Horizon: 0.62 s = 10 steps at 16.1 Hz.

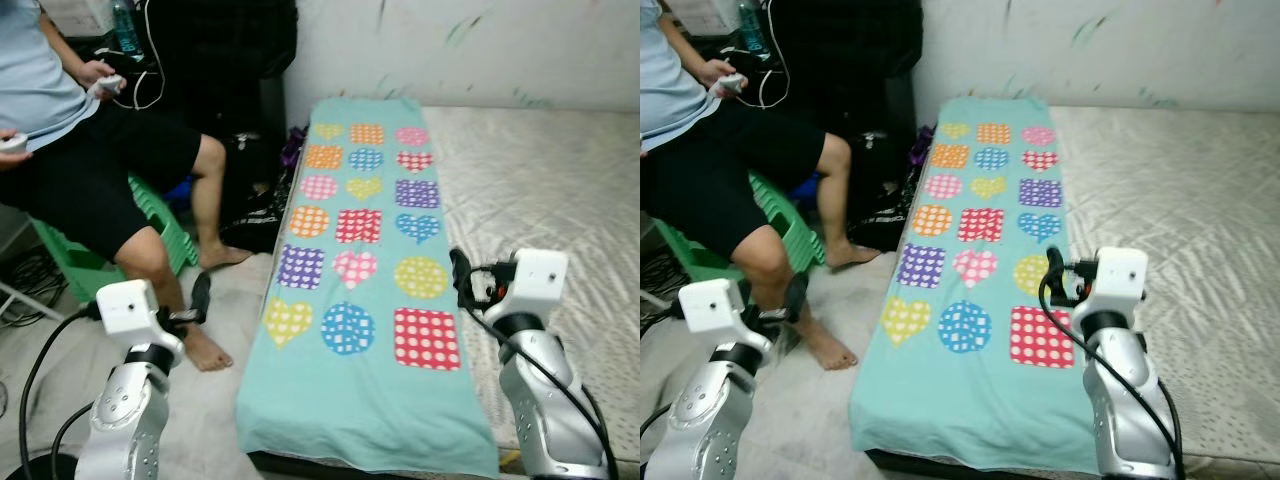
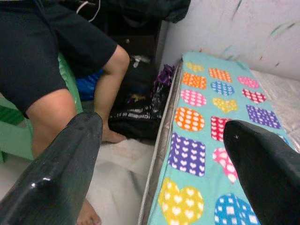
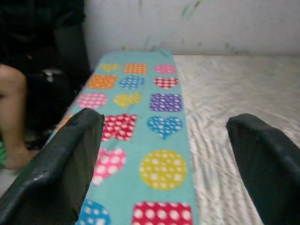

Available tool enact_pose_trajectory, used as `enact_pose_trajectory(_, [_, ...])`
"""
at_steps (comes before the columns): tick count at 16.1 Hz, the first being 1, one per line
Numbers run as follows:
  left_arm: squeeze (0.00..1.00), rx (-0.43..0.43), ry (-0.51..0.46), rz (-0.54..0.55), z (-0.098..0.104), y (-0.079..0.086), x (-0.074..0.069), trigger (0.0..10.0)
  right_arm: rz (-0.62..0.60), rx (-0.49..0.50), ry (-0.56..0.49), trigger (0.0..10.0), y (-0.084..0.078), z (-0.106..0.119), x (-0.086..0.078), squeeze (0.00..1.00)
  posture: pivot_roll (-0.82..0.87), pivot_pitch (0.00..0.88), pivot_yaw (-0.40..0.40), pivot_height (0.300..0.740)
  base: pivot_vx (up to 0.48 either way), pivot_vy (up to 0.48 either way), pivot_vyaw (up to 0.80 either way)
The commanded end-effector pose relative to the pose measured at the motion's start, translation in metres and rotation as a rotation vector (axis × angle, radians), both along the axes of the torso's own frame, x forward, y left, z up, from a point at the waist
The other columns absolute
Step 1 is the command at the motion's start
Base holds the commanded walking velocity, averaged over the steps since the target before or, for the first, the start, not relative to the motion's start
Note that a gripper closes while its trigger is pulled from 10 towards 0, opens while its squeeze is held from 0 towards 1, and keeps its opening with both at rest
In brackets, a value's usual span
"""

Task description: Clean up the room

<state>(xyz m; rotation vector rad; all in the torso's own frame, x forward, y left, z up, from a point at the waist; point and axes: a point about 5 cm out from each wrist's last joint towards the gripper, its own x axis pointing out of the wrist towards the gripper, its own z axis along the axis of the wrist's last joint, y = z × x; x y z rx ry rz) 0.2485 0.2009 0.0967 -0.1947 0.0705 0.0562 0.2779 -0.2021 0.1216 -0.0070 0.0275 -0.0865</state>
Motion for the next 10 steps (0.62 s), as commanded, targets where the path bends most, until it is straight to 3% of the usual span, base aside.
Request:
enact_pose_trajectory(1, [0.0,0.012,0.009,-0.014,-0.0032,0.0022,-0.0002,10.0,-0.015,-0.021,0.012,10.0,-0.0032,-0.0046,-0.0009,0.0,-0.06,0.0,0.046,0.74,0.0,0.0,0.0])
enact_pose_trajectory(5, [0.0,0.022,0.023,-0.037,-0.0085,0.0032,0.0034,10.0,-0.064,-0.04,0.038,10.0,-0.0083,-0.0124,0.0023,0.0,-0.06,0.0,0.055,0.74,0.0,0.0,0.0])
enact_pose_trajectory(10, [0.0,0.028,0.007,-0.04,-0.0059,0.0032,0.0054,10.0,-0.083,-0.011,0.034,10.0,-0.011,-0.0138,0.0041,0.0,-0.06,0.0,0.054,0.74,0.0,0.0,-0.8])
